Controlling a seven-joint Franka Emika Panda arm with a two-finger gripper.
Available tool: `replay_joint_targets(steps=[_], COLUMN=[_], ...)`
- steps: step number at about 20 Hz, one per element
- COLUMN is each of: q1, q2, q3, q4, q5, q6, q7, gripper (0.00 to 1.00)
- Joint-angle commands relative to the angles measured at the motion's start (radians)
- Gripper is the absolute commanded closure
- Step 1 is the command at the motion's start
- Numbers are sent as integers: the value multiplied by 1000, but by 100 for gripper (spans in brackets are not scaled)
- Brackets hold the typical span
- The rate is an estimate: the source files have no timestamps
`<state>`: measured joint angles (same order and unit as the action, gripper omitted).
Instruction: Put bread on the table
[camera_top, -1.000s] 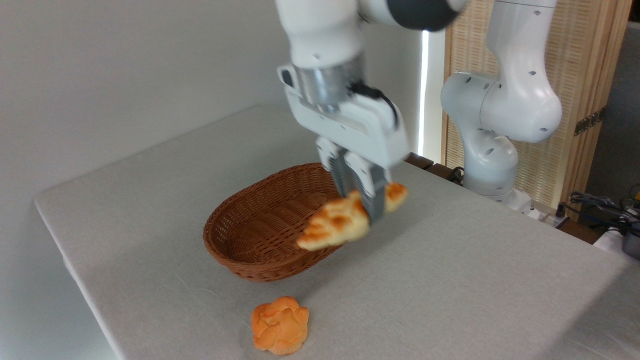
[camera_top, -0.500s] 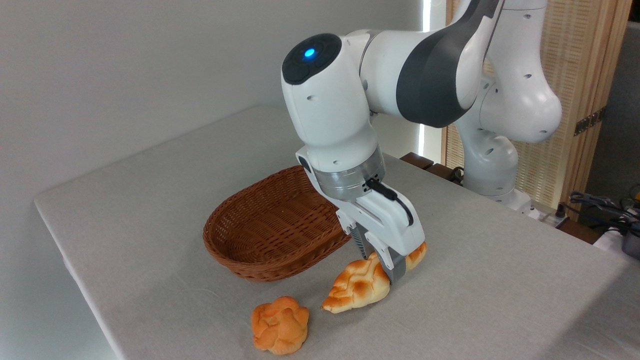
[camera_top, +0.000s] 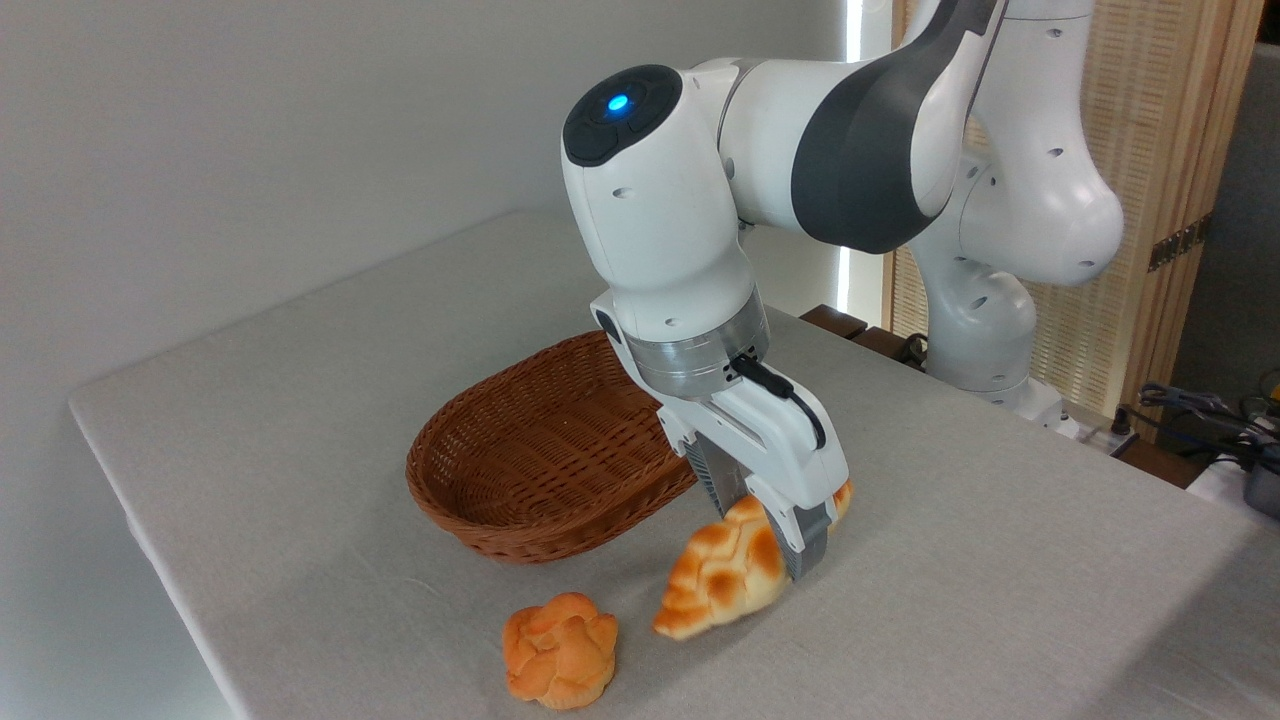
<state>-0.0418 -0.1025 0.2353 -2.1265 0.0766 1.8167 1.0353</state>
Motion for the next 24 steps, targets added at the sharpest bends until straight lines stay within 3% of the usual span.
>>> replay_joint_targets(steps=[1,8,11,16,18,22,24], q1=[-6,-6,-6,0,2,2,2], q2=[-6,-25,-36,-49,-42,0,27], q3=[6,3,-4,-30,-60,-145,-163], q4=[2,17,89,270,334,439,479], q5=[14,12,-3,-116,-141,-141,-141], q6=[-4,-13,-19,-117,-152,-169,-186], q7=[8,8,3,-14,-52,-182,-195], gripper=[0,0,0,0,0,0,0])
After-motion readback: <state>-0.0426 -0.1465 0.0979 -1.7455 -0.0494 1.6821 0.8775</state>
